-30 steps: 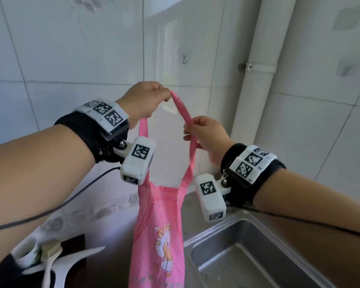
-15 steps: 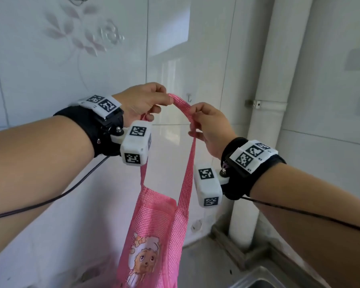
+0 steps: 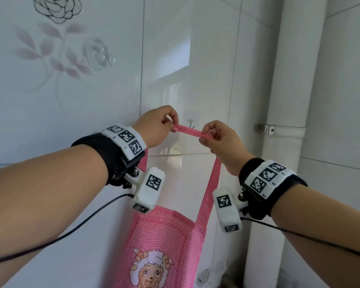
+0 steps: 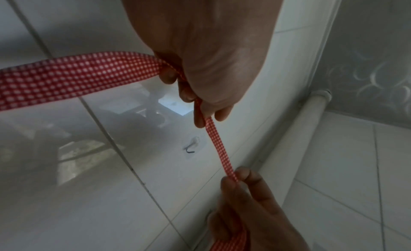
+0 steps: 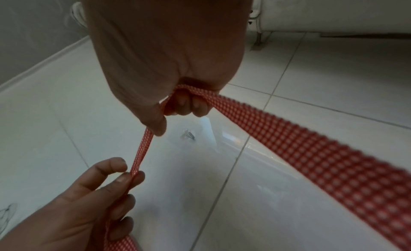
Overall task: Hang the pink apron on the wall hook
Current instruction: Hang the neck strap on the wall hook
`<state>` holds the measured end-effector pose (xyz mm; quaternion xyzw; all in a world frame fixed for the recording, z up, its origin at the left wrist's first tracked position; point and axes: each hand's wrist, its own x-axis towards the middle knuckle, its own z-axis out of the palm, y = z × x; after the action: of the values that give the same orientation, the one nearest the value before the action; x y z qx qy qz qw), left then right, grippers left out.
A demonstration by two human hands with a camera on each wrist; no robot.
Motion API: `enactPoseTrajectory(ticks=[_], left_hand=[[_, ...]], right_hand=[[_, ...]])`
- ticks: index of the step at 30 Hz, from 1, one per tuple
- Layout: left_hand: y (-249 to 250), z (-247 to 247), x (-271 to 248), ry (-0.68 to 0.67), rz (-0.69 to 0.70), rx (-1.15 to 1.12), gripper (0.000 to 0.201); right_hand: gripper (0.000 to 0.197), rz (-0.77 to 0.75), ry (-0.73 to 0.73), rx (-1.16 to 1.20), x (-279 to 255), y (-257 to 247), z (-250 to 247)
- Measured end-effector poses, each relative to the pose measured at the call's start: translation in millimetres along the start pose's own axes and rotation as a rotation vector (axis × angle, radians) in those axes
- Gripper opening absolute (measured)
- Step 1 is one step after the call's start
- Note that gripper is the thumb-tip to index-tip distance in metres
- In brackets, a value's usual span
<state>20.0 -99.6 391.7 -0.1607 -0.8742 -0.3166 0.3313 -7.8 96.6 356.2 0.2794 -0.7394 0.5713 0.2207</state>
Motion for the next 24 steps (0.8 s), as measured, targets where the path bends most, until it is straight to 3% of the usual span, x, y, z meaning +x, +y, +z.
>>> enactPoseTrajectory(ticks=[3, 7, 11, 19, 24], left_hand=[[0.5, 9.4, 15.0, 0.026, 0.050, 0.064, 0.030], [0.7, 19.8, 32.5, 0.113, 0.060, 0.165, 0.026], [-1.5, 31.2, 44.2, 0.117, 0.086, 0.300, 0.025], [-12.2, 47.4, 40.3, 0.067, 0.117, 0.456, 0.029], [-24.3, 59.9, 27.3, 0.026, 0.115, 0.467, 0.029]], right_hand=[[0.018, 0.014, 0.112, 0.011, 22.4, 7.6, 3.7], [0.021, 0.120, 0.239, 0.130, 51.6, 18.9, 10.7], [0.023, 0.185, 0.308, 0.178, 72.3, 26.9, 19.8], [0.020, 0.302, 0.408, 0.164, 81.6, 40.9, 40.3], [0.019, 0.331, 0.361, 0.145, 65.1, 51.8, 47.9]])
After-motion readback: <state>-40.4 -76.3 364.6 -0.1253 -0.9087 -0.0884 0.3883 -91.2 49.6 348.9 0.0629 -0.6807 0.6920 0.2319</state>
